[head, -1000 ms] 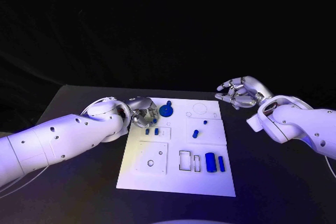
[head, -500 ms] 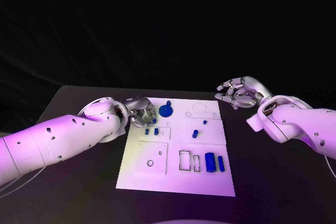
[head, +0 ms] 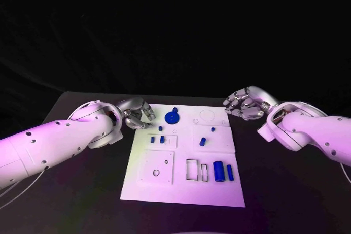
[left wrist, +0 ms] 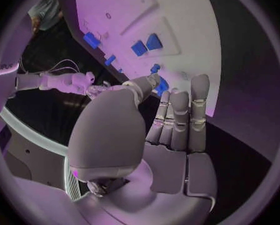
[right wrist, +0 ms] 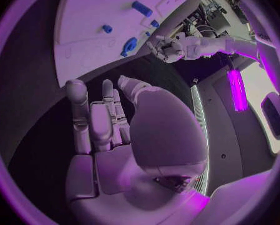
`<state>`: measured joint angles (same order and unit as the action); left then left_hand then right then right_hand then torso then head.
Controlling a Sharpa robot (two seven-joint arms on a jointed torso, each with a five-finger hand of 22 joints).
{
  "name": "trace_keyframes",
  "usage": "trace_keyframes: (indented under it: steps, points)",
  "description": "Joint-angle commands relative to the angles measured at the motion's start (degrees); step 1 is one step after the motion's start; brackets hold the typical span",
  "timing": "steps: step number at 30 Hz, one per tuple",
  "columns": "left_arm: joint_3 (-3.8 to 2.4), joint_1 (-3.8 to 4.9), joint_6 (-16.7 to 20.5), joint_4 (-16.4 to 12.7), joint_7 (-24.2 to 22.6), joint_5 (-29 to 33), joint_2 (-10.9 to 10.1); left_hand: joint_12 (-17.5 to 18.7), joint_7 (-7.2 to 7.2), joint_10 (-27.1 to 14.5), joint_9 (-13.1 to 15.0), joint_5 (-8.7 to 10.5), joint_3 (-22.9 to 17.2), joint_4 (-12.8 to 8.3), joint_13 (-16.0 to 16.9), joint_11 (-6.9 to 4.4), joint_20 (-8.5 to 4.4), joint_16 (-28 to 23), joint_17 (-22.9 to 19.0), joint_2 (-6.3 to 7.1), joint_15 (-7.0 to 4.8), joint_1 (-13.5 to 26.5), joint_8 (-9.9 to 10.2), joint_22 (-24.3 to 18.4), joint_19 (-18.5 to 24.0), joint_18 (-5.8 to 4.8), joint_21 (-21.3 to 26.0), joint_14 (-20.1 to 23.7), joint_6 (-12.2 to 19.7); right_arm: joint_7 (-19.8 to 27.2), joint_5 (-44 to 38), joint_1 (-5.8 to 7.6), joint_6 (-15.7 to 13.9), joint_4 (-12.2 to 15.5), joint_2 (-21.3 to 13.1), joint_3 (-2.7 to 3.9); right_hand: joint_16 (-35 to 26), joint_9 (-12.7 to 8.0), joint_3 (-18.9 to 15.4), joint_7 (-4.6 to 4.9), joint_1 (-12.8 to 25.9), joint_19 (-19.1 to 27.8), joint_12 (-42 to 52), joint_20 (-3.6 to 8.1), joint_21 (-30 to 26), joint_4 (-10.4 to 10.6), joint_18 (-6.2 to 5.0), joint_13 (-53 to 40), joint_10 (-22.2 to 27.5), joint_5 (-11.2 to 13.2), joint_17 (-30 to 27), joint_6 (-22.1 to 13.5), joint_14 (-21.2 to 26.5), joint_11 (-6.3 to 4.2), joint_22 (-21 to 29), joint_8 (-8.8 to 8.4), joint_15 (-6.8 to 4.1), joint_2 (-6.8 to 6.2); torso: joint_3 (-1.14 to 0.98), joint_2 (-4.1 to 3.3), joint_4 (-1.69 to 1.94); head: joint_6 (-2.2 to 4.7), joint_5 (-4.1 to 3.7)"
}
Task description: Assemble the parts on the task board
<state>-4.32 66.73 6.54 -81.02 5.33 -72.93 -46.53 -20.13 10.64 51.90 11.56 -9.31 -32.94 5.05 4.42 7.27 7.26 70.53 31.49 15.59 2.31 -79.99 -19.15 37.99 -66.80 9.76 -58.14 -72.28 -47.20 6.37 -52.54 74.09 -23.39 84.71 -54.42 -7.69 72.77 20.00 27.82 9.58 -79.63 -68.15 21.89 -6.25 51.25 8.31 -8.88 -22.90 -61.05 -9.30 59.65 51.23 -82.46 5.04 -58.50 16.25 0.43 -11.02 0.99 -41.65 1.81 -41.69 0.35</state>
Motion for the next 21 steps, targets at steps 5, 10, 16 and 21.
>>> trace_keyframes:
  steps: [5,10,16,21]
  points:
    - [-0.33,0.12,4.45,-0.24,-9.53,35.87,-2.38,-2.48,-0.14,1.93,0.22,-0.2,-1.92,-0.71,0.39,-0.26,-0.16,-4.05,-6.25,-2.18,-0.42,-2.32,-0.77,-4.09,2.62,0.94,3.72,4.98,-1.97,-4.63,-19.34,-0.37,6.09,1.3,0.27,0.0,1.28,-0.6,2.82,-0.06,0.2,-1.6,-4.74,-0.01,3.0,-2.46,0.94,4.51,-2.12,0.63,1.99,1.43,-1.01,-0.11,-2.97,-0.94,-0.08,-0.81,0.0,-0.13,-0.15,0.97,-2.87]
    - [-0.33,0.1,4.97,-1.44,-18.34,54.95,-4.08,-4.85,-0.69,3.34,0.35,0.04,-1.69,-0.93,1.19,-0.97,-0.6,-5.54,-7.2,-1.81,-0.71,-0.99,-1.19,-4.61,3.95,0.89,4.77,7.02,-2.73,-8.12,-28.95,-0.86,6.29,2.69,0.66,0.0,1.78,-0.79,3.98,-0.05,0.0,-2.46,-6.05,0.02,4.6,-3.48,1.23,5.8,-2.8,1.34,2.76,1.81,-1.36,-0.07,-4.43,-1.29,-0.12,-0.59,0.12,-0.18,-0.05,1.13,-4.48]
    - [-0.18,0.02,4.51,-4.08,-24.52,65.54,-5.63,-8.9,-1.14,7.21,0.47,-0.15,-0.74,-1.75,2.64,-1.67,-0.2,-10.62,-9.52,-2.1,-0.51,-0.22,-1.52,-6.28,11.55,0.63,9.4,15.64,-3.75,-10.59,-34.65,-1.33,6.78,3.4,1.51,0.0,1.35,-1.07,3.84,0.23,2.69,-1.98,-7.97,-0.31,4.03,-2.79,1.17,7.39,-2.44,4.03,2.12,1.9,-1.11,0.38,-4.32,-1.82,0.32,-1.66,0.19,-0.15,0.03,1.17,-5.26]
    - [0.02,-0.05,4.27,-6.04,-26.71,68.6,-6.31,-8.27,-0.93,5.72,0.31,-0.18,-0.33,-2.4,2.09,-1.17,0.57,-13.85,-11.41,-2.87,0.3,0.13,-1.24,-6.78,15.1,0.49,11.37,18.78,-3.89,-12.35,-37.75,-2.09,6.69,3.36,2.85,0.0,1.08,-1.34,3.52,0.65,3.87,-1.43,-9.55,-0.65,3.24,-2.61,1.05,8.63,-1.39,5.15,1.72,1.26,-0.82,0.91,-3.99,-2.44,0.74,-2.53,0.12,-0.16,0.0,1.44,-4.85]
